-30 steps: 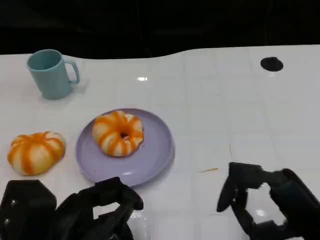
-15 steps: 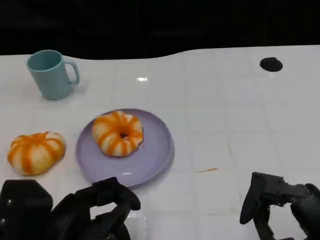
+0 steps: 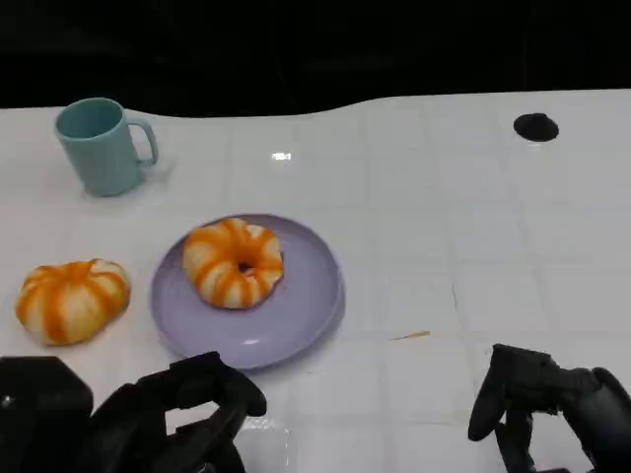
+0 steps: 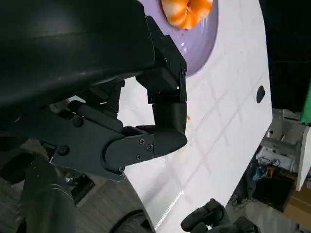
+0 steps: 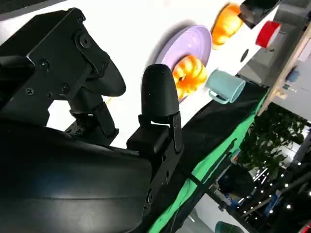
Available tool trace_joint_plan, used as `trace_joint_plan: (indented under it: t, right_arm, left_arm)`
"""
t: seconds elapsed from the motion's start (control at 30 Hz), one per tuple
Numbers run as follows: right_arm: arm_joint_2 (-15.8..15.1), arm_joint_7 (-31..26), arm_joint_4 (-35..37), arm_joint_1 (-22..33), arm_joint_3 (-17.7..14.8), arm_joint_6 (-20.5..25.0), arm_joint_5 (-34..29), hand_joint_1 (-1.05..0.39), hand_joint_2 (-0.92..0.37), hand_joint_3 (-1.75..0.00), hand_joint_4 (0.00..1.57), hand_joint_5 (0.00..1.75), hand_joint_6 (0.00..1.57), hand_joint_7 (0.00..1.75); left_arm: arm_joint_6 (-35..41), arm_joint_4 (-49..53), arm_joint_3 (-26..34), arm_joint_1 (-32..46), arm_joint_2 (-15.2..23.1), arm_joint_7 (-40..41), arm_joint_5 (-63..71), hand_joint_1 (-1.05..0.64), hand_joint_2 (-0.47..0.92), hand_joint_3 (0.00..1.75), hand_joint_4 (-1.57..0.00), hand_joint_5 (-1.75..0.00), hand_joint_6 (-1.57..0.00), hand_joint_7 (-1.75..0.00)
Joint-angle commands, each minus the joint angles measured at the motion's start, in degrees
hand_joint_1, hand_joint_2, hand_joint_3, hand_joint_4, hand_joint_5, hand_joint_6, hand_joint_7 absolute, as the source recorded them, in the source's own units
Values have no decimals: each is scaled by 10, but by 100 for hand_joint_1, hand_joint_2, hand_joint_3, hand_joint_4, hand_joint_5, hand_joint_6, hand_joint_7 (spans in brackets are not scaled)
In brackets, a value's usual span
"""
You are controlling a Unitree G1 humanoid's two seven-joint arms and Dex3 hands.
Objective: Grasp the bread from the table and place it into the plate.
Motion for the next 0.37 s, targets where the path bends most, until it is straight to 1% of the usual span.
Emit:
trace_joint_plan:
  t: [0.03, 0.2, 0.37]
  right_arm:
    - [1, -7, 13, -12, -3, -1, 1, 11, -32, -153, 94, 175, 76, 157]
    - [1, -12, 21, -19, -3, -7, -2, 13, -31, -154, 95, 175, 77, 156]
    - [0, -15, 26, -22, -3, -8, -3, 12, -31, -154, 94, 175, 77, 156]
  left_arm:
    - [-13, 6, 8, 5, 6, -14, -6, -35, 92, 57, -68, -175, -63, -138]
    - [-8, 2, 9, 6, 6, -12, -5, -37, 91, 56, -68, -175, -64, -138]
    - [-7, 3, 7, 5, 6, -10, -2, -37, 91, 56, -67, -175, -64, -138]
